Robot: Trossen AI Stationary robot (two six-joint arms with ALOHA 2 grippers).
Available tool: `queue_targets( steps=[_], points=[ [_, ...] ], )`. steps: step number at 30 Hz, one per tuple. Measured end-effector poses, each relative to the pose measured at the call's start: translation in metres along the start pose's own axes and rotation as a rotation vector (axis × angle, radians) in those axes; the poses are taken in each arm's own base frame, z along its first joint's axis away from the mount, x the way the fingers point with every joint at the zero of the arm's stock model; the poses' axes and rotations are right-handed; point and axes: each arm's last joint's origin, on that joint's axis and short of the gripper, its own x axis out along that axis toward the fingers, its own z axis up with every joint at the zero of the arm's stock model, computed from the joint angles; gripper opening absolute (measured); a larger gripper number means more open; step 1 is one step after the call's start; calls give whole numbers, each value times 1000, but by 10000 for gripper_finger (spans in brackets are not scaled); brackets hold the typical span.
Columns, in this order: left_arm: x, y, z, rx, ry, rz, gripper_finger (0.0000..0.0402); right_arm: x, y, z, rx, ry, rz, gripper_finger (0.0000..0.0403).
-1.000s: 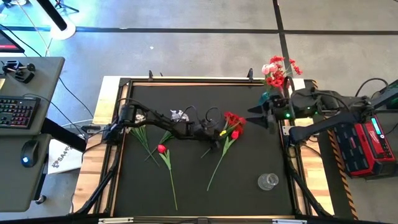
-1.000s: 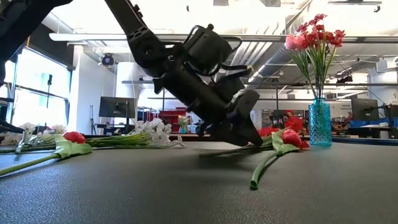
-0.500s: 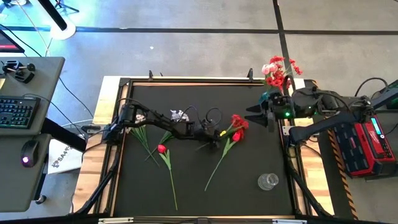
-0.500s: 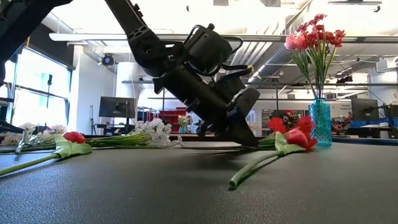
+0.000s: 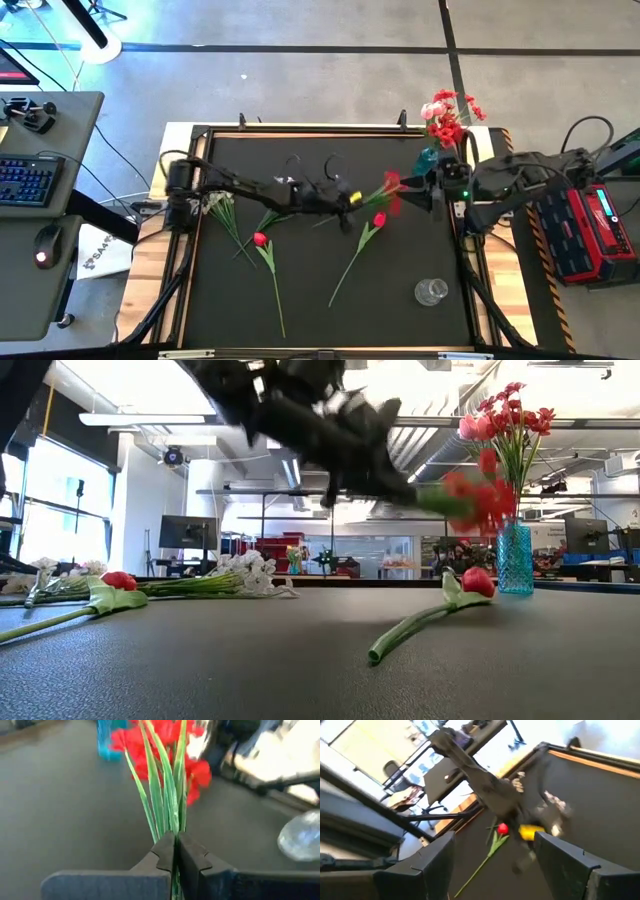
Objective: Sort flowers into vase by color
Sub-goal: Put the red flowers into the blue vase
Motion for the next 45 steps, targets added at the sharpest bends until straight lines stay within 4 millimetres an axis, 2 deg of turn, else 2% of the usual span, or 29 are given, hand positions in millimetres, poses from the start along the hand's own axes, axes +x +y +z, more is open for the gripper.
queue_targets(
  steps=[5,10,14,20,25,32,37,40,45],
  points=[
    [-35,12,52,45,-153,38,0,3,2,-7,39,-29,-70,256],
    [-57,35,81,31,-238,109,0,15,5,-12,102,-82,-146,256],
    [-73,41,103,5,-353,77,0,36,9,-20,183,-108,-214,256],
    [-99,38,125,-10,-442,-31,0,77,19,-29,250,-141,-233,256],
    [-127,32,143,4,-528,-135,0,95,24,-16,227,-316,-230,256],
    [-165,25,165,53,-659,-347,0,90,40,11,42,-506,-127,256],
    [-169,21,166,86,-659,-458,0,87,44,24,-45,-588,-94,256],
    [-162,18,162,97,-627,-495,0,89,43,28,-98,-569,-33,256],
    [-146,13,152,117,-559,-570,0,99,39,27,-125,-550,-59,253]
  ],
)
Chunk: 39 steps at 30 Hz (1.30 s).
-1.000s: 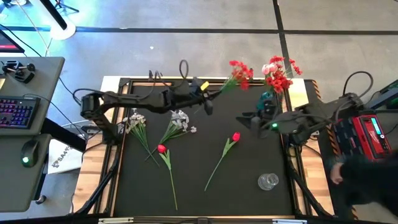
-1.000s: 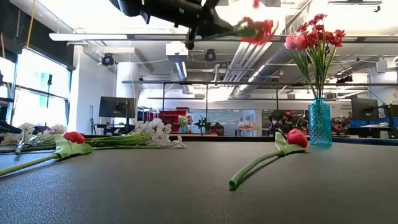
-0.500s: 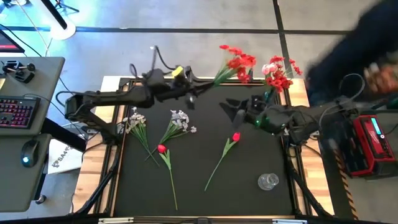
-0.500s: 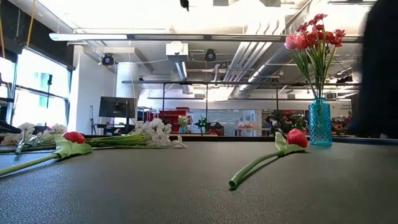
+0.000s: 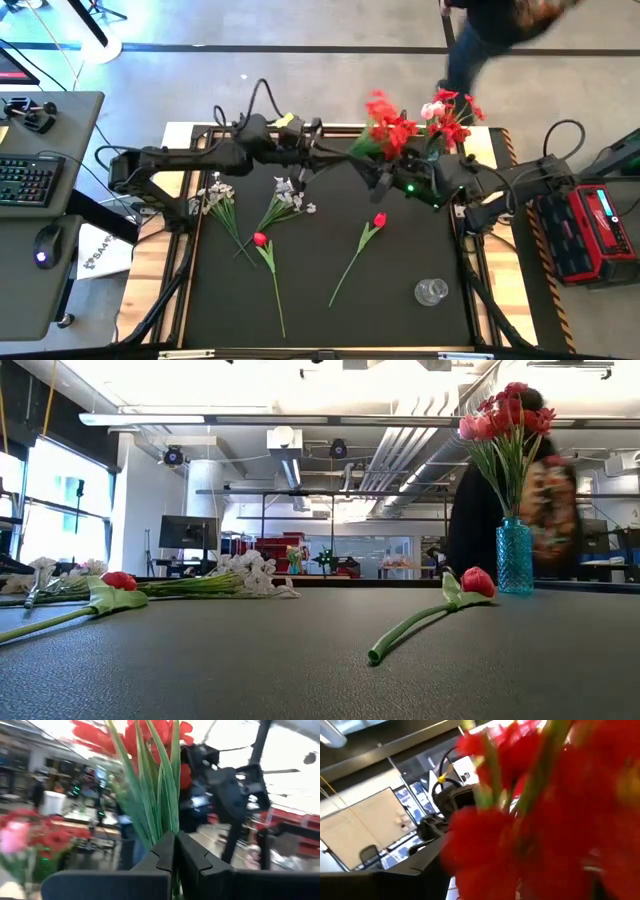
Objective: Sort flowers into vase by color
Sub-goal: Put the red flowers into the blue vase
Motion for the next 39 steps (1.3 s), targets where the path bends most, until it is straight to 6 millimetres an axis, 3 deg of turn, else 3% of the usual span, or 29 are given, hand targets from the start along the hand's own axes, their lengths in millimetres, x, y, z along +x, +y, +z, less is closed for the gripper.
queue_targets(
  steps=[4,9,10,17,24,35,39],
  points=[
    [5,0,-9,-51,24,-13,0,1,-2,-3,-30,-2,-56,206],
    [6,2,-13,-59,36,0,1,-1,-3,-9,-97,34,-102,39],
    [7,3,-15,-67,46,4,2,-2,-3,-10,-131,44,-107,21],
    [4,8,-30,-65,200,62,40,-13,-15,-14,-242,148,-188,5],
    [-1,12,-48,-89,372,154,59,-34,-52,-18,-333,349,-382,2],
    [-2,14,-49,-84,372,221,60,-49,-105,-18,-574,595,-703,1],
    [-2,14,-49,-83,371,229,60,-62,-119,-10,-589,506,-869,0]
  ],
)
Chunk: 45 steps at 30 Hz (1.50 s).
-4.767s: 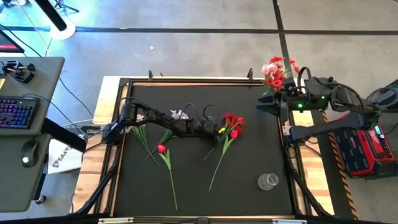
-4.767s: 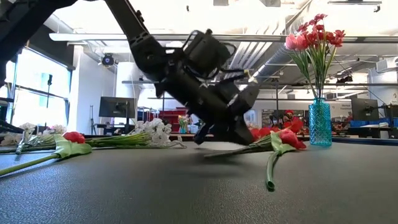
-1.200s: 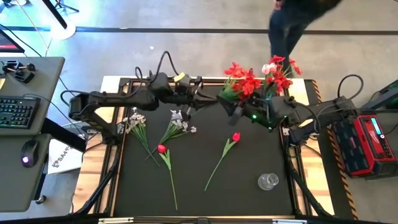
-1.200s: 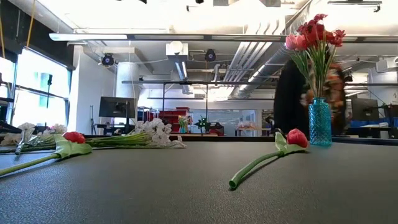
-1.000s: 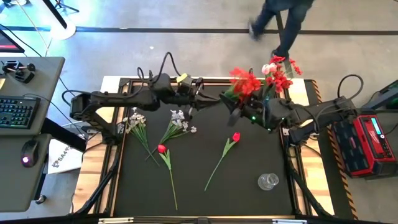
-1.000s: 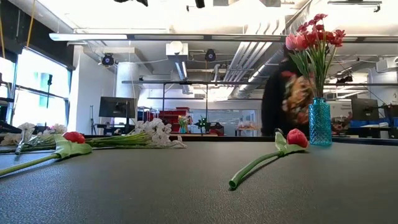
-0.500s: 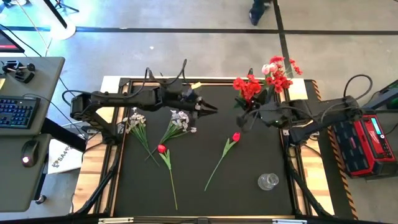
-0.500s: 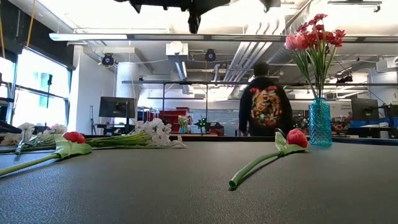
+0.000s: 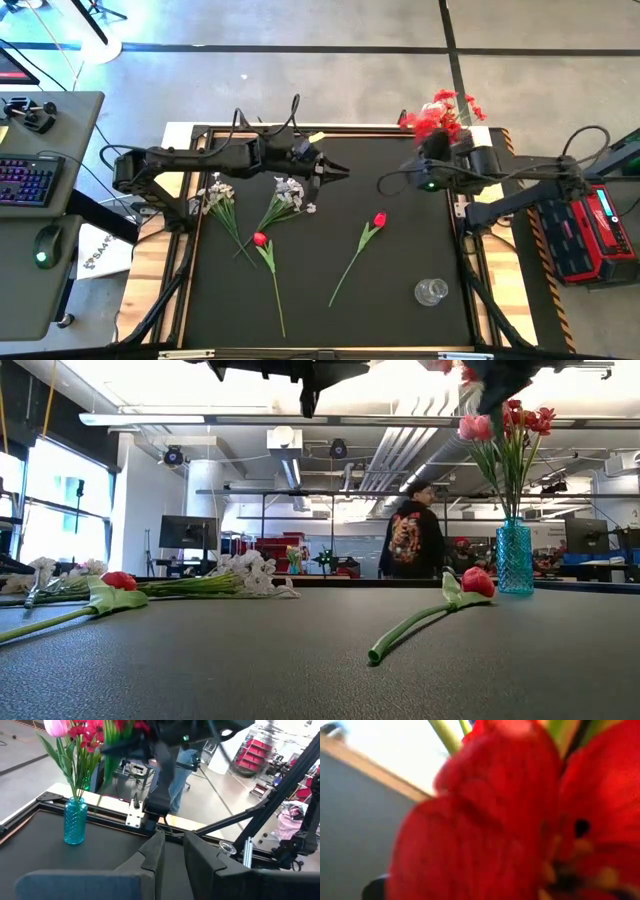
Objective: Sort flowers into vase by color
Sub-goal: Put the red flowers into the blue vase
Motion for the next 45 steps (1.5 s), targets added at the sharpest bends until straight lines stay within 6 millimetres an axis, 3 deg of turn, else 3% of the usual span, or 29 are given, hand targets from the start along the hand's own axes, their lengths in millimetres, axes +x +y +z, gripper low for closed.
queue_targets(
  steps=[7,11,25,45],
  points=[
    [1,-1,0,-19,-7,28,60,-7,-35,-8,122,-116,-95,0],
    [1,-2,0,3,-21,67,60,-1,-45,-14,145,-126,-147,0],
    [1,-3,-1,-20,-26,90,60,28,-29,-31,154,-82,-138,0],
    [2,-5,-3,-17,-8,91,60,69,-32,-48,193,61,-159,0]
  ],
)
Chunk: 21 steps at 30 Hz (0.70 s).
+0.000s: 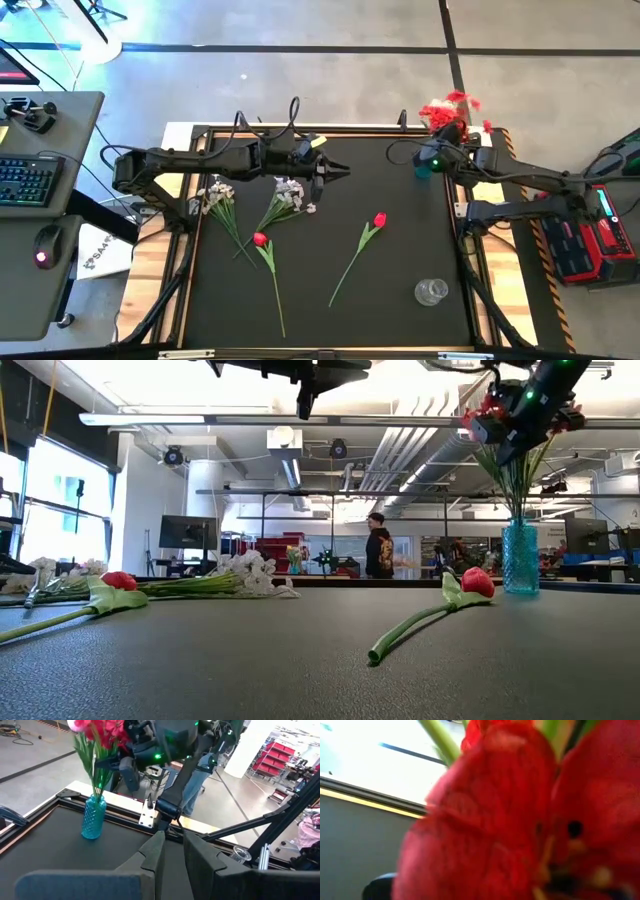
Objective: Sort flowers into vase by color
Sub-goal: Put the red flowers into the blue vase
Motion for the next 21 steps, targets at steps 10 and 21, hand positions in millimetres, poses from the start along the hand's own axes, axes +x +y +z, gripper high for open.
queue_targets(
  steps=[10,21],
  points=[
    [0,0,0,1,0,0,60,23,-1,-15,15,53,-28,0],
    [0,0,-1,0,6,1,60,20,-1,-8,40,44,-13,78]
  ],
)
